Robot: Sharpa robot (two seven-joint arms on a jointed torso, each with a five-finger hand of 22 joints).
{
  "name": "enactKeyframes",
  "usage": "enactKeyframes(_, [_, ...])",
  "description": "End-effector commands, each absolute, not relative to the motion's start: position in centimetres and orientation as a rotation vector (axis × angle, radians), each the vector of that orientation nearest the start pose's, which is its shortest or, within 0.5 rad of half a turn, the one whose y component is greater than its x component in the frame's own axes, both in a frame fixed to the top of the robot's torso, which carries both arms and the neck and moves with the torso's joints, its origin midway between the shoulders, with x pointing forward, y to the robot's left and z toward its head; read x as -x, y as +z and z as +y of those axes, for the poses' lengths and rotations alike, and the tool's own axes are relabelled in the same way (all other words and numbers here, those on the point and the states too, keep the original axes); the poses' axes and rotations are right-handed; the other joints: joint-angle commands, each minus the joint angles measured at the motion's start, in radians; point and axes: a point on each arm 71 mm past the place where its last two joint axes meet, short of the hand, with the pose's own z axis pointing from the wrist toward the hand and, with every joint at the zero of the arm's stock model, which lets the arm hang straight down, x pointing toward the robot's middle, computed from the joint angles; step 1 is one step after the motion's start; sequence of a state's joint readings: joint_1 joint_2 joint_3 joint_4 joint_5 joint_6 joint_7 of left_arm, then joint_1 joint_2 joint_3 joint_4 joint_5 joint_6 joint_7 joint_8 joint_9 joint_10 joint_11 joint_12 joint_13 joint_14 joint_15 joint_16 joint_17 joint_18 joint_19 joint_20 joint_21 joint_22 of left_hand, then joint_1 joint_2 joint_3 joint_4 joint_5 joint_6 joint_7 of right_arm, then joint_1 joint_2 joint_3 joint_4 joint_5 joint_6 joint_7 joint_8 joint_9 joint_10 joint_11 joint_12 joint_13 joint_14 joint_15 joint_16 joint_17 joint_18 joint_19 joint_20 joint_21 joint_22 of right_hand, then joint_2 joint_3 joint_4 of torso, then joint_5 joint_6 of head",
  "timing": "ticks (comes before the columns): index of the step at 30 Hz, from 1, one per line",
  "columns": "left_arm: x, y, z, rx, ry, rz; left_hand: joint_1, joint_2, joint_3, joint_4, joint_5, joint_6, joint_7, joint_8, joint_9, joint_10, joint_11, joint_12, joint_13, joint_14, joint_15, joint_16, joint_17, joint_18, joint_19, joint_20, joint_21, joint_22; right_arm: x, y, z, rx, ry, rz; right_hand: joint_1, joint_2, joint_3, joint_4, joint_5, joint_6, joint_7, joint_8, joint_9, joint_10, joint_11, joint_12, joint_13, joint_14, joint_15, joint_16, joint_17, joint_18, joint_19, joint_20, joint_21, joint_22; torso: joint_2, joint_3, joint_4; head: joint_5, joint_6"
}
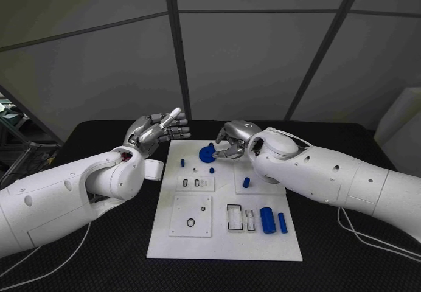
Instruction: Assemble the parts on the task board
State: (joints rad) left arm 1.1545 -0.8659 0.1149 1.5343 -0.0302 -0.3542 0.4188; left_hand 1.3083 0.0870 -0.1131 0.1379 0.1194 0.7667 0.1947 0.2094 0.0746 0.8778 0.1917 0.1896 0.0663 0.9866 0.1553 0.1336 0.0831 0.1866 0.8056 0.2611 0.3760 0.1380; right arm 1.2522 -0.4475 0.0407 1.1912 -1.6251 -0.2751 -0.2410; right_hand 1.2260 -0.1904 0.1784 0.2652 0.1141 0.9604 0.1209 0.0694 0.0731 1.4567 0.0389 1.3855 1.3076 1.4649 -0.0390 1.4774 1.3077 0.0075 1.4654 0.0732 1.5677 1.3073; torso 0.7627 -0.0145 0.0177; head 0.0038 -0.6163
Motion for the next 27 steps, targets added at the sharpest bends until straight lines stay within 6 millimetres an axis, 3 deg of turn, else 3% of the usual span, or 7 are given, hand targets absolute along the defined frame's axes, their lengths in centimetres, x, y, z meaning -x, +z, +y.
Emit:
enactKeyframes(1, [-50.0, -13.8, 22.3, 1.081, -1.590, 1.235, 0.006, 0.004, 0.001, -0.008, 0.002, 0.003, 0.034, -0.005, -0.002, 0.001, 0.002, -0.004, -0.001, -0.002, 0.002, -0.006, -0.002, -0.006, 0.005, 0.000, 0.001, -0.001, -54.7, -14.1, -8.7, 0.207, 0.589, 1.519, 0.012, 0.001, 0.006, -0.003, 0.006, 0.007, -0.002, 0.001, 0.001, 0.006, -0.002, 0.006, 0.067, 0.064, 0.002, 0.001, 0.062, -0.007, 0.105, 0.003, 0.003, 0.263, -0.001, 0.0014, -0.0002, 0.000, 0.001])
enactKeyframes(9, [-50.1, -13.8, 22.3, 1.082, -1.588, 1.235, 0.006, 0.004, 0.001, -0.008, 0.002, 0.003, 0.034, -0.005, -0.002, 0.001, 0.002, -0.004, -0.001, -0.002, 0.002, -0.006, -0.002, -0.006, 0.005, 0.000, 0.001, -0.001, -54.4, -14.2, -8.0, 0.231, 0.606, 1.543, 0.025, 0.004, 0.008, -0.009, 0.006, 0.009, -0.002, -0.001, 0.000, 0.007, -0.003, 0.008, 0.069, 0.065, 0.001, 0.003, 0.066, -0.007, 0.105, 0.002, 0.003, 0.263, 0.001, -0.0011, -0.0006, 0.000, 0.000])
enactKeyframes(27, [-50.2, -13.9, 22.1, 1.082, -1.592, 1.237, 0.007, 0.005, -0.001, -0.010, 0.002, 0.004, 0.034, -0.007, -0.002, 0.000, 0.003, -0.007, -0.001, -0.002, 0.003, -0.010, -0.002, -0.006, 0.005, 0.000, 0.001, -0.003, -55.1, -15.1, -6.5, 0.268, 0.581, 1.629, 0.036, 0.016, 0.012, -0.016, 0.005, -0.001, -0.007, -0.007, -0.003, 0.007, -0.008, 0.009, 0.070, 0.065, -0.003, 0.003, 0.066, -0.007, 0.105, -0.001, 0.003, 0.263, 0.000, -0.0012, 0.0024, 0.003, -0.006])
